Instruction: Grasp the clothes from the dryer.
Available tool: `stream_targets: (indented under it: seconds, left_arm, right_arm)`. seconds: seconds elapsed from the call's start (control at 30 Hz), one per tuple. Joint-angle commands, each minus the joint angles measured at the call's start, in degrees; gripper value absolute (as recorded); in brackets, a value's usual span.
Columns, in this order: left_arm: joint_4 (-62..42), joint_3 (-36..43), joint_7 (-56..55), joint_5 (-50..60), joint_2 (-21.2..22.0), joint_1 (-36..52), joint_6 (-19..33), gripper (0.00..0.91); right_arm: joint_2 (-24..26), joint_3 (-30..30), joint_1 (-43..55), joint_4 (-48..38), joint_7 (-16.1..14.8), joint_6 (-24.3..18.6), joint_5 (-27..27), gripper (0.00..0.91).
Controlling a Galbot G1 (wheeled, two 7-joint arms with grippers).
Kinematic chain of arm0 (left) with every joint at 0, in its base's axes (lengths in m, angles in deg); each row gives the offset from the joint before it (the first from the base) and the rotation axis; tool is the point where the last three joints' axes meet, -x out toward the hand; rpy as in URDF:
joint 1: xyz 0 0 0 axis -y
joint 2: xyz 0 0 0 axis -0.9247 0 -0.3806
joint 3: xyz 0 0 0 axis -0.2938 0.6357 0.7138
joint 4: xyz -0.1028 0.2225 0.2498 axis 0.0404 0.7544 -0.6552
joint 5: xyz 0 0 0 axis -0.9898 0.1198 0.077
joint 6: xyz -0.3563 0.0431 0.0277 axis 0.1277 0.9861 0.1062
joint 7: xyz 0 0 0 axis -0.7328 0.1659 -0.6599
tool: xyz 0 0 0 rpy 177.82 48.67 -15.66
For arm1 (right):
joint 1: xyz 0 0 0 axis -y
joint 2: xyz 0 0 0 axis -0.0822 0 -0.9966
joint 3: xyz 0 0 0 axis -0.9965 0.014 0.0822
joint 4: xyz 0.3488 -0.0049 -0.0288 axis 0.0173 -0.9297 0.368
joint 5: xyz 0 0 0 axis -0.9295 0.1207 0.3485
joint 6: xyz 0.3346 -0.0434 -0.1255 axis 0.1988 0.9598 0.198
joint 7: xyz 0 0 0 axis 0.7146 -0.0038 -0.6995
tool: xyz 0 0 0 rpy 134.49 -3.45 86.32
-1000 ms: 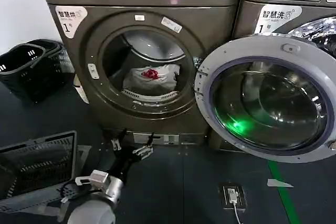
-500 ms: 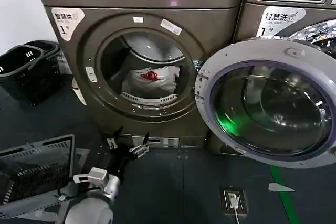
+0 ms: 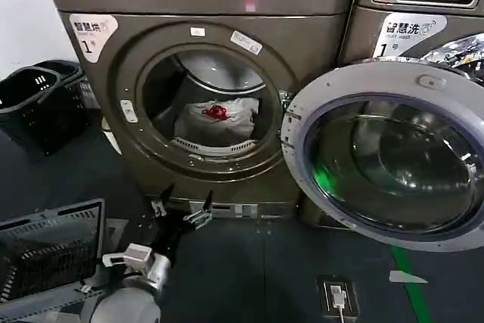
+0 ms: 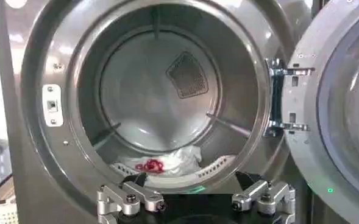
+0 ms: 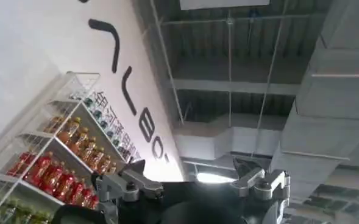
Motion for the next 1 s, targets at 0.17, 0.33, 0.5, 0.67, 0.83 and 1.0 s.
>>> stream_targets:
  seconds: [0.17, 0.33, 0.5, 0.67, 0.83, 1.0]
  left_arm:
    - [-0.3, 0.2, 0.1, 0.5, 0.0, 0.3, -0.4, 0.907]
    - [-0.2, 0.2, 0.2, 0.3, 0.0, 0.5, -0.3, 0.907]
    - [0.1, 0.4, 0.6, 0.5, -0.7, 0.1, -0.5, 0.907]
    - [0.6, 0.5, 0.7, 0.2, -1.1, 0.0, -0.6, 0.907]
    - [0.8, 1.1, 0.7, 0.2, -1.0, -0.2, -0.6, 0.907]
    - [1.1, 1.3, 1.6, 0.2, -0.9, -0.1, -0.8, 0.907]
  right_arm:
    - [-0.2, -0.2, -0.1, 0.2, -0.7, 0.0, 0.4, 0.907]
    - [-0.3, -0.8, -0.6, 0.3, -0.9, 0.0, 0.2, 0.907]
    - [-0.3, -1.1, -1.0, 0.4, -0.9, 0.1, 0.1, 0.907]
    - [-0.2, -1.3, -1.3, 0.3, -0.8, 0.2, 0.1, 0.907]
    - [0.2, -1.8, -1.7, 0.0, -0.7, 0.2, 0.1, 0.907]
    - [0.5, -2.1, -1.9, -0.1, -0.8, 0.3, -0.3, 0.907]
